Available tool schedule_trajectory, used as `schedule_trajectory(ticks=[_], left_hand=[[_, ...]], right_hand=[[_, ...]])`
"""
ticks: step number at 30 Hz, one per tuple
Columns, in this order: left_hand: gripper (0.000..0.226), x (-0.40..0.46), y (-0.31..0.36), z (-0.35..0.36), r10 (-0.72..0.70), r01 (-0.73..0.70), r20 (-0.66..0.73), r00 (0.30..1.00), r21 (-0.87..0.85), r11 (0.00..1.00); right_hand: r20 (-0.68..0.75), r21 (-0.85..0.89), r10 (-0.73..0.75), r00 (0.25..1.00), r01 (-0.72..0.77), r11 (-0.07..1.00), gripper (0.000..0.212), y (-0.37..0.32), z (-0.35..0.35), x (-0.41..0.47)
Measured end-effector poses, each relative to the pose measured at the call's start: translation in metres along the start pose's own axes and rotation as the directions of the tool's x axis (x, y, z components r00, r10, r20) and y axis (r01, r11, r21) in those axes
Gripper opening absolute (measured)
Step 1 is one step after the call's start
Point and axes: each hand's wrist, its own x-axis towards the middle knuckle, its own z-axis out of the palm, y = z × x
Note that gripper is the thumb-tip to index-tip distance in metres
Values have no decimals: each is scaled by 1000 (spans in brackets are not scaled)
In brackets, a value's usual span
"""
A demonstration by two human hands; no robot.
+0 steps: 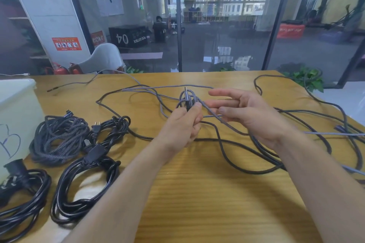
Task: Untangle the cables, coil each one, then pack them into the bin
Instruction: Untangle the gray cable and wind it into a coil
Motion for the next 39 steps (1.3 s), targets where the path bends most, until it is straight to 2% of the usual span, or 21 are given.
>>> schedule_trajectory(ticks=[6, 9, 12, 14, 16, 19, 21, 23, 24, 25, 27, 28, 31, 33, 37, 39], left_hand=[[64, 1, -3, -1, 59, -57, -29, 998, 54, 997], [70, 2, -4, -3, 78, -76, -43, 996, 56, 996], [59, 3, -2, -7, 96, -94, -84, 992, 20, 995], [58, 3, -1, -9, 96, -96, -99, 991, 1, 995], [56, 3, -2, -10, 90, -90, -105, 990, 3, 996], [39, 2, -1, -9, 70, -72, -109, 992, -20, 997], [32, 1, 1, -10, 47, -55, -121, 992, -63, 996], [33, 3, 1, -11, 30, -45, -146, 989, -99, 994], [34, 4, 1, -13, 29, -47, -162, 986, -111, 993], [35, 4, 1, -14, 32, -55, -179, 983, -122, 991], [38, 3, 2, -17, 50, -78, -213, 976, -126, 989], [39, 2, 2, -18, 56, -86, -222, 973, -127, 988], [39, 0, 4, -22, 53, -101, -215, 975, -216, 971], [36, 1, 4, -22, 62, -120, -189, 980, -314, 942], [40, -1, 8, -18, 69, -113, -114, 991, -432, 895], [49, -3, 10, -17, 68, -85, -54, 996, -458, 885]], right_hand=[[113, 125, -7, 994, -7, 992, 63, -1, 13, -4], [175, 240, -13, 985, -29, 970, 63, 0, 20, -4], [268, 494, -33, 963, -108, 863, 60, 2, 30, -5], [317, 600, -67, 946, -145, 787, 63, 5, 36, -5], [331, 639, -83, 940, -158, 753, 65, 7, 38, -5], [305, 631, -72, 950, -145, 762, 60, 6, 37, -3], [235, 497, -41, 971, -84, 864, 49, 6, 39, -3], [104, 102, -59, 993, 49, 994, 35, 7, 40, -3], [50, -143, -105, 993, 111, 983, 28, 9, 39, -4], [37, -348, -150, 988, 154, 925, 28, 10, 39, -5], [90, -579, -194, 977, 210, 788, 41, 12, 40, -8], [132, -612, -191, 973, 232, 756, 45, 14, 42, -8], [254, -529, -144, 957, 262, 807, 43, 19, 48, -8], [288, -545, -105, 952, 254, 799, 44, 24, 51, -7], [290, -756, 12, 957, 221, 616, 52, 35, 49, -2], [240, -782, 6, 971, 190, 594, 36, 43, 45, 4]])
